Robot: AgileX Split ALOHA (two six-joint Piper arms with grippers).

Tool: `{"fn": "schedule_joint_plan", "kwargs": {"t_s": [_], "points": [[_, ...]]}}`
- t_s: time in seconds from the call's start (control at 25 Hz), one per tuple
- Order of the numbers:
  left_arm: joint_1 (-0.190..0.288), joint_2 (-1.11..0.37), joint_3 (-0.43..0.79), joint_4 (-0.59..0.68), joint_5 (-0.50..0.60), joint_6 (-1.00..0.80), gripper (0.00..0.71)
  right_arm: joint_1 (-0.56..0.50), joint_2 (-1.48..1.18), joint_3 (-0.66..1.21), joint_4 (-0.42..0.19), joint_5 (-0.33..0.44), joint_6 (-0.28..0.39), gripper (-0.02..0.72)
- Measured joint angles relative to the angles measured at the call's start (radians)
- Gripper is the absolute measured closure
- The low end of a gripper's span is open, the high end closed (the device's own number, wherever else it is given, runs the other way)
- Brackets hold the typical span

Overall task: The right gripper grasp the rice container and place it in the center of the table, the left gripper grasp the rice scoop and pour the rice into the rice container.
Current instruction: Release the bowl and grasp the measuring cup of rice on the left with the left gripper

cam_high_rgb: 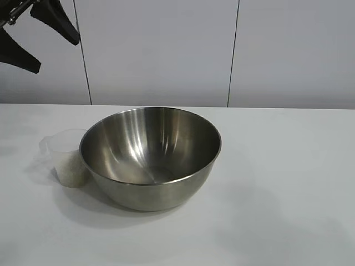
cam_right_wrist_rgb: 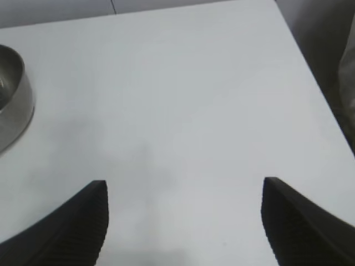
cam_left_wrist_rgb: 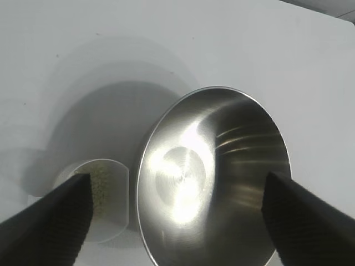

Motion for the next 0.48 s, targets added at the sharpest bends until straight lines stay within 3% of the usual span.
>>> {"fn": "schedule_joint_plan", "kwargs": {"t_s": [0.48], "points": [[0.000, 0.000, 0.000, 0.000, -0.003, 0.000, 0.108, 0.012, -0.037, 0.001, 0.015, -0.017, -0.003, 0.181]]}}
